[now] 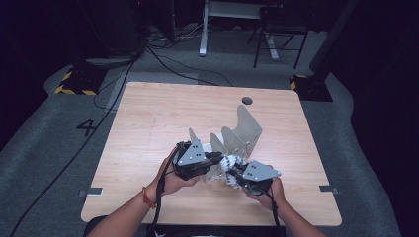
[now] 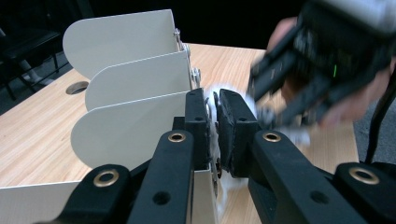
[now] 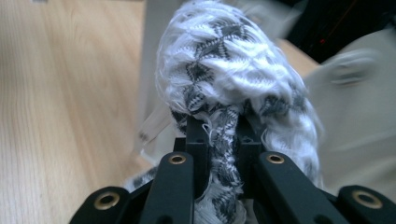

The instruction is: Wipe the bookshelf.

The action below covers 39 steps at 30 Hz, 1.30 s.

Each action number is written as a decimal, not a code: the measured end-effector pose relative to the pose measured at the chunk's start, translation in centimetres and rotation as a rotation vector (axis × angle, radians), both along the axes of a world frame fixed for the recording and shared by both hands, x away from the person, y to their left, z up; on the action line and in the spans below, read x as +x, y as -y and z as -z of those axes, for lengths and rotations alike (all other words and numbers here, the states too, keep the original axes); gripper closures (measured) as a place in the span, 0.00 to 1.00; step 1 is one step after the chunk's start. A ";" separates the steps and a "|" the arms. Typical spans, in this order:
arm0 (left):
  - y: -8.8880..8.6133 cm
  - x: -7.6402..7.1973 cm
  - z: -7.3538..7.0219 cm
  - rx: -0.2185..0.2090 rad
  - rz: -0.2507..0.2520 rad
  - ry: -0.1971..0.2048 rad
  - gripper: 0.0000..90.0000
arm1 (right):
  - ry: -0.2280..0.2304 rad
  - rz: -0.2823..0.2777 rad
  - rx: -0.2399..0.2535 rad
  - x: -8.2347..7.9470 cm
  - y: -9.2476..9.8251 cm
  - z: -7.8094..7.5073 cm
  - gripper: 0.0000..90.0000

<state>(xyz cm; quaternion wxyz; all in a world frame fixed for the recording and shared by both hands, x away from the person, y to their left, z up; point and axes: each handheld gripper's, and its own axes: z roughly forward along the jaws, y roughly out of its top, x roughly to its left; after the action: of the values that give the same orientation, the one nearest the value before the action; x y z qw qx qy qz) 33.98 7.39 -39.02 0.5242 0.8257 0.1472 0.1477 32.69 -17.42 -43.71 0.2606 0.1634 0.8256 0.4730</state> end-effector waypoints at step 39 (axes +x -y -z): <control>-0.1 0.2 0.1 -0.005 0.011 0.004 0.90 | -0.076 -0.141 -0.094 -0.9 -5.4 3.5 0.90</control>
<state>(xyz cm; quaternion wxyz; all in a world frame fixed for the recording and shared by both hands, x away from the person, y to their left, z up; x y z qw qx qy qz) 34.14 7.49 -39.07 0.5273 0.8249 0.1421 0.1460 31.81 -12.06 -47.24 0.2026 0.1100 0.8657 0.4443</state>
